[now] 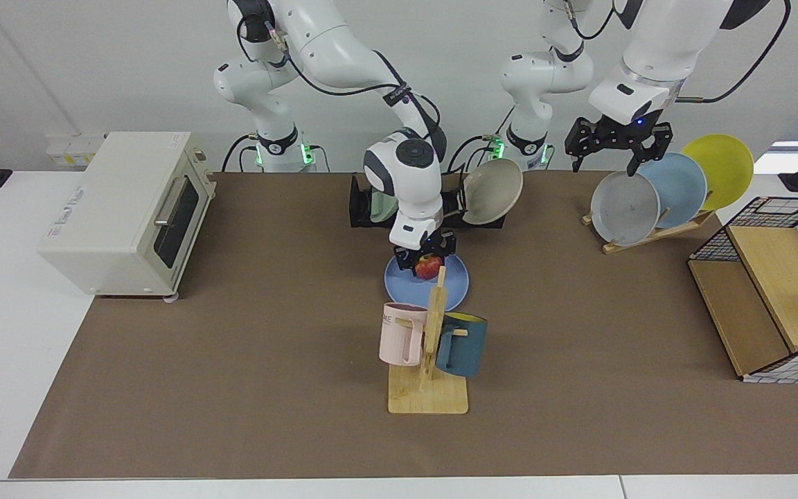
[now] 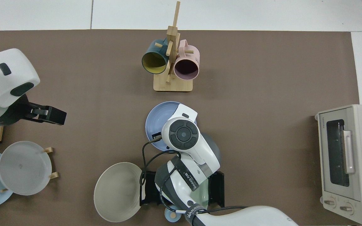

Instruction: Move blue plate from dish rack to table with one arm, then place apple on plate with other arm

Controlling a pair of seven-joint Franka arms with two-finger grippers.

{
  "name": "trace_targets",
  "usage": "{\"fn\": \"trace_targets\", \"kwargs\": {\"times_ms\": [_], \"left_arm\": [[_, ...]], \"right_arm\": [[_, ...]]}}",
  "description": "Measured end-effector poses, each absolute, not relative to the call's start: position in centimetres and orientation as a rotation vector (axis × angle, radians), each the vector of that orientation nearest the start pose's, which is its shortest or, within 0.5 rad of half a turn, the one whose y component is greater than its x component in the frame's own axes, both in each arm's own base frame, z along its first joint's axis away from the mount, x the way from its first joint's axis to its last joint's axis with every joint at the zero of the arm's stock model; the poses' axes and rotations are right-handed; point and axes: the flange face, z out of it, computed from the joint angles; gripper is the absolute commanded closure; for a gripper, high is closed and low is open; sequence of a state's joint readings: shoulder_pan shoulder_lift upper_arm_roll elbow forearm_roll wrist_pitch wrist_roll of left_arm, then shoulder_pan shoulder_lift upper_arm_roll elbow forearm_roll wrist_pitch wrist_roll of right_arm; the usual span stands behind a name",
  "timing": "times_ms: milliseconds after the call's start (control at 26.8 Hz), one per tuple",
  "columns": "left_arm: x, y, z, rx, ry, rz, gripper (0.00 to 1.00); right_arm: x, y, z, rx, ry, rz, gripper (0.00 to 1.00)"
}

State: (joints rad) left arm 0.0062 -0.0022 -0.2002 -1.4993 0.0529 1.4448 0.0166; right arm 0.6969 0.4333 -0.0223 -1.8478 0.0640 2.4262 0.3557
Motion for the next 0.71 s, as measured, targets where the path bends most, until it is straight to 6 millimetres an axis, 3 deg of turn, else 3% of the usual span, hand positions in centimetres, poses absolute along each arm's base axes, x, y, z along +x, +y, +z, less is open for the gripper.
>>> {"fn": "trace_targets", "kwargs": {"times_ms": [37,112,336,448,560,710], "left_arm": [[53.2,-9.8,64.9,-3.067,0.315,0.071,0.0],[53.1,-9.7,65.1,-3.067,0.311,0.07,0.0],[52.8,-9.0,65.5,-3.068,0.29,0.064,0.0],[52.8,-8.6,65.6,-3.069,0.277,0.063,0.0],[52.9,-8.1,65.6,-3.07,0.265,0.064,0.0],[52.9,-8.0,65.6,-3.072,0.235,0.065,0.0]], "right_arm": [[51.1,41.0,30.2,-3.005,-0.418,-0.165,0.62],[51.1,41.0,29.9,-3.006,-0.417,-0.166,0.0],[51.3,41.0,30.2,-3.003,-0.41,-0.175,0.0],[52.0,40.7,31.6,-3.003,-0.376,-0.192,0.0],[53.2,39.2,34.8,-3.01,-0.323,-0.198,0.0],[55.5,34.8,40.6,-3.011,-0.22,-0.229,0.0]]}}
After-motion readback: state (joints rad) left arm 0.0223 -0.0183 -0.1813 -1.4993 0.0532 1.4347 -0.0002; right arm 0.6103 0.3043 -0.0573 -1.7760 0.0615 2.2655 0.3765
